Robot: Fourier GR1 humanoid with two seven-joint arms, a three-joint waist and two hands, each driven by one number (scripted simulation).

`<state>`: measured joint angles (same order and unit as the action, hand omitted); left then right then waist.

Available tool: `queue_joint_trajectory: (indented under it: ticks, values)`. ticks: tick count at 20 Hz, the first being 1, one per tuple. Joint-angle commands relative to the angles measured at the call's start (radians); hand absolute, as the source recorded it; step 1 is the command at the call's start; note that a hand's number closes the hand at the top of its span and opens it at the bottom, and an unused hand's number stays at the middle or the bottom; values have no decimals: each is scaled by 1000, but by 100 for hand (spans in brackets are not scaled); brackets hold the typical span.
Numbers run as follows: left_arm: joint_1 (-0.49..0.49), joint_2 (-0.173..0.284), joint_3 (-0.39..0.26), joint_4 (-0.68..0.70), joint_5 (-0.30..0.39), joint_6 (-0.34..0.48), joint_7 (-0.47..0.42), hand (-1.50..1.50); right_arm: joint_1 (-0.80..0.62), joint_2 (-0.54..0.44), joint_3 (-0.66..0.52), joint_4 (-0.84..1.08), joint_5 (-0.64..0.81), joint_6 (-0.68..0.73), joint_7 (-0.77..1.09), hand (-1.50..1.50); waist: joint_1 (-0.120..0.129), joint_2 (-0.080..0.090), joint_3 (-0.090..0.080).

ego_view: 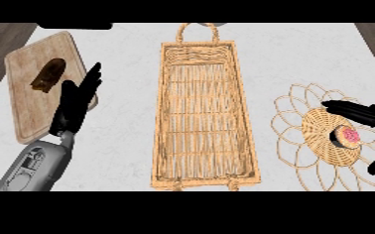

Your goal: Pick the cupcake from the placemat and place it in the basket

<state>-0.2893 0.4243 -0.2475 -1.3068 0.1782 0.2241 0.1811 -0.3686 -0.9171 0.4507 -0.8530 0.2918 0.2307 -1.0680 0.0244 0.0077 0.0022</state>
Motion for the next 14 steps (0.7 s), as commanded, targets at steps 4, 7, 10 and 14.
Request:
queue_joint_trajectory:
  ticks: [4, 7, 10, 14]
  values:
    - [28, 4, 17, -42, -4, -6, 29, 0, -46, 34, 34, 71, 14, 90, -189, -150, 1, -3, 0]
    - [31, 9, 33, -35, -4, -21, 6, 0, -41, 49, 30, 116, 2, 68, -220, -150, -1, -2, 0]
    - [13, -14, 30, -10, -20, -13, 10, 0, -76, 62, 45, 132, 16, 75, -203, -150, -7, -1, -1]
    - [31, -43, -1, -74, -53, 27, 49, 0, -71, 70, 59, 104, 41, -14, -230, 150, -4, -5, 0]
